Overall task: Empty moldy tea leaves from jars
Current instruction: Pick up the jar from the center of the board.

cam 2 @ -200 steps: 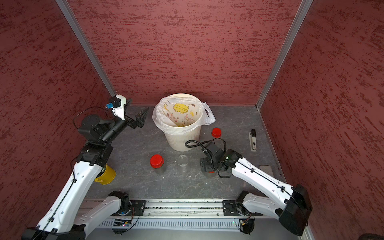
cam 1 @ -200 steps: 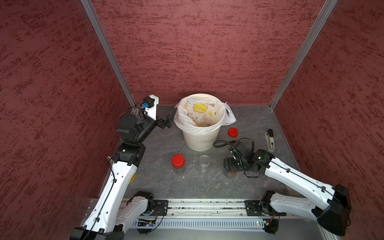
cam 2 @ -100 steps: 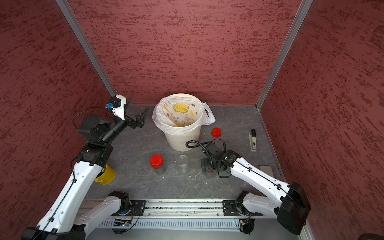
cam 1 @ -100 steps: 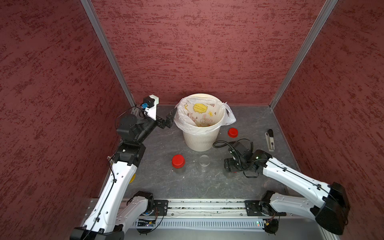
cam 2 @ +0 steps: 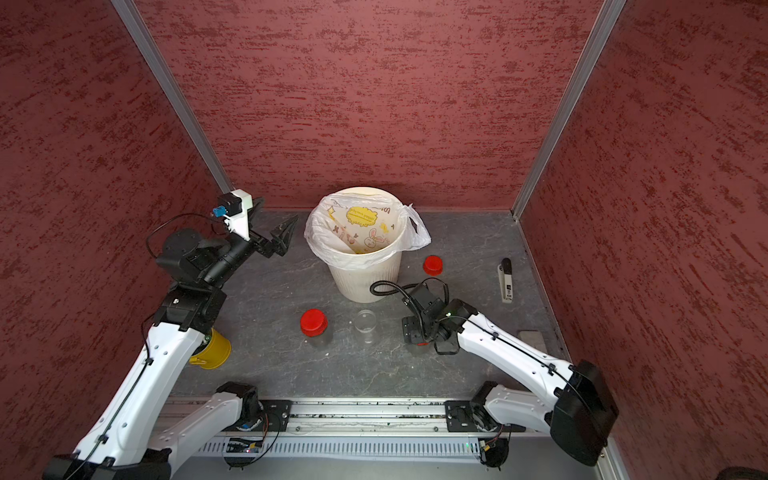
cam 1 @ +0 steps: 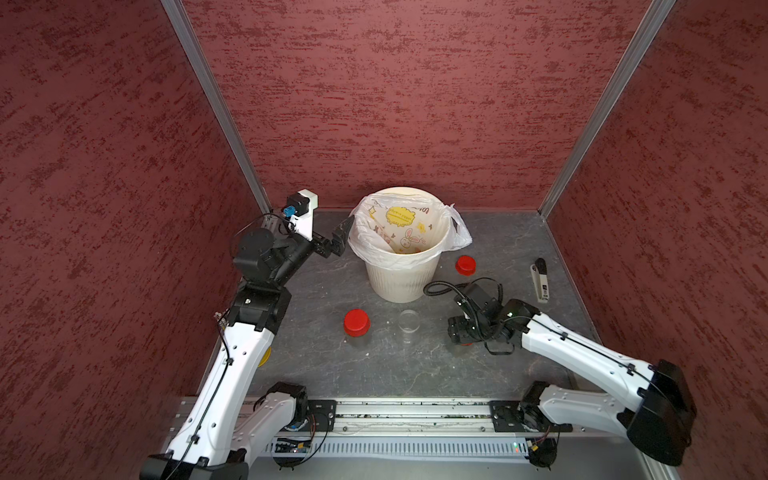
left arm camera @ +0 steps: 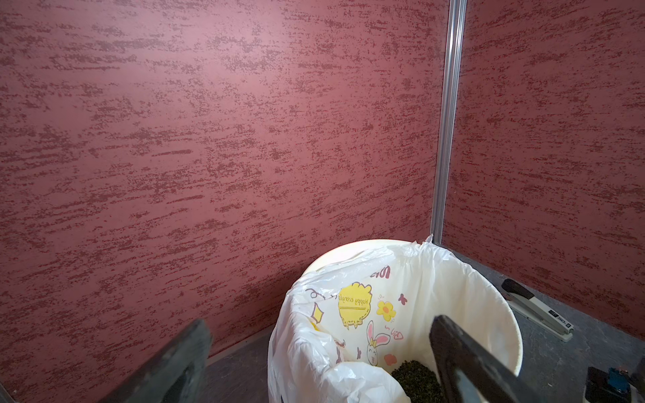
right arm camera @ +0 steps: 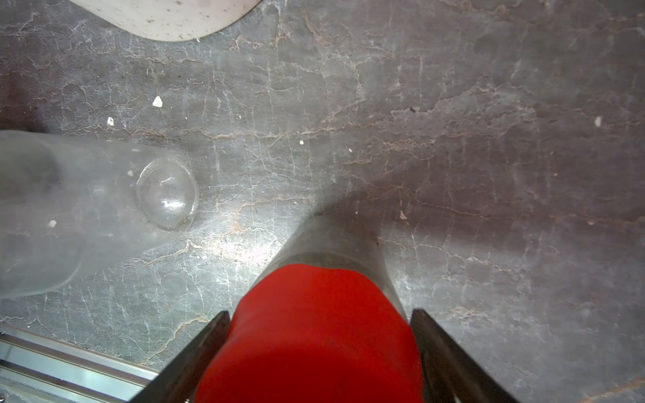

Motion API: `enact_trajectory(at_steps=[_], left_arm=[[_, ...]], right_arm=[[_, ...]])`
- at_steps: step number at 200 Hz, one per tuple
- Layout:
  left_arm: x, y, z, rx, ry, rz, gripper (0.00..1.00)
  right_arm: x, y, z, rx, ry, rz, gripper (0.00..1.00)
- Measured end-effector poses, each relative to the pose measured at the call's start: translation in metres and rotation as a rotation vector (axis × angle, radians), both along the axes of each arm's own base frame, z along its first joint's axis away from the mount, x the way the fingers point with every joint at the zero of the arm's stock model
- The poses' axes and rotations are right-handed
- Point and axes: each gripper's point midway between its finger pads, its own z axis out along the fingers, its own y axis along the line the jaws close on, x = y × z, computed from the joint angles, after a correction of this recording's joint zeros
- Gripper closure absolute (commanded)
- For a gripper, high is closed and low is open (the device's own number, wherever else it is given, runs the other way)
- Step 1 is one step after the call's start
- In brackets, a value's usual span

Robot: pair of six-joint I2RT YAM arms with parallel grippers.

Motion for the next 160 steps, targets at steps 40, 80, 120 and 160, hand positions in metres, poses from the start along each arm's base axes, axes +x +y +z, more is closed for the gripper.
enact_trajectory(at_steps=[40, 80, 120, 160], left_arm=[[0.0, 0.0, 0.0, 0.0, 0.0, 0.0, 0.0], [0.0, 0.0, 0.0, 0.0, 0.0, 0.0, 0.0], [0.0, -0.001, -0.001, 0.003, 0.001, -0.007, 0.0], [0.002, -0.005, -0.006, 0.014, 0.017, -0.029, 0.0]], right_arm=[[0.003, 0.001, 0.0, -0.005, -0.012, 0.007, 0.24], [0.006, 0.003, 0.0, -0.006, -0.025, 0.014, 0.32], [0.008, 0.004, 0.0, -0.006, -0.034, 0.025, 0.39], [0.011, 0.004, 0.006, -0.021, -0.047, 0.037, 0.46]])
